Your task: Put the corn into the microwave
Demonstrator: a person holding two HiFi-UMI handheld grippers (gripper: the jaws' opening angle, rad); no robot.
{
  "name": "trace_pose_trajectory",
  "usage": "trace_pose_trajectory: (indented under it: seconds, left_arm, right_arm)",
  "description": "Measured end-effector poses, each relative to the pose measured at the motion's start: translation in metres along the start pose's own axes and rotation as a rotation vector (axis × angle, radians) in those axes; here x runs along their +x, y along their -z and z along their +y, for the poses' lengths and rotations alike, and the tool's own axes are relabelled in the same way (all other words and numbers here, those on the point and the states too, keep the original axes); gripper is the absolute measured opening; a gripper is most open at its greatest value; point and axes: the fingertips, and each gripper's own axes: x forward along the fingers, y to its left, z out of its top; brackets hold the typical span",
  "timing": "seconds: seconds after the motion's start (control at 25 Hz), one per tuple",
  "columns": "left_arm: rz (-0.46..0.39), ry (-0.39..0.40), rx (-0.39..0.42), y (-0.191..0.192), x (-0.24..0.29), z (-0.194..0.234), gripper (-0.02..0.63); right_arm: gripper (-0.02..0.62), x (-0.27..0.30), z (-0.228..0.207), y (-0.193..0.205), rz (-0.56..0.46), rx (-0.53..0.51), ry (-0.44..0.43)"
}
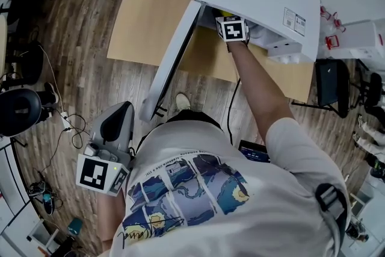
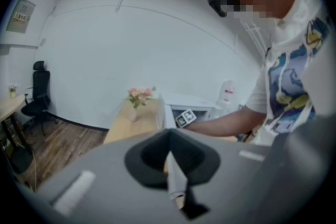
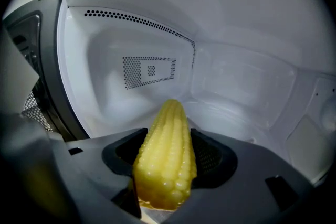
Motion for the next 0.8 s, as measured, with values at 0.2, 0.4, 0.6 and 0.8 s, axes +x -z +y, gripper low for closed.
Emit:
trace_pose_trajectory:
  seconds: [0.2, 0.4, 0.6, 0.8]
  left_arm:
    - [-0.004, -0.005, 0.004, 0.000, -0.006, 0.000, 0.008]
    - [-0.007, -0.004, 0.003, 0.004, -0.014, 0.001, 0.008]
    - [-0.014, 0.013, 0.004, 0.008, -0.025, 0.003, 0.008]
    - [-0.027, 0.042, 0.003, 0.013, -0.038, 0.003, 0.008]
  right_arm:
    - [0.253, 0.001, 0.001, 0.003, -0.002, 0.007, -0.022]
    - [0.262, -0.008, 0.000, 0.005, -0.004, 0.021, -0.024]
    - [0.265, -0.023, -0.002, 0.006, -0.015, 0.037, 0.008]
    - [0.265, -0.046, 0.000, 0.013, -0.013, 0.052, 0.035]
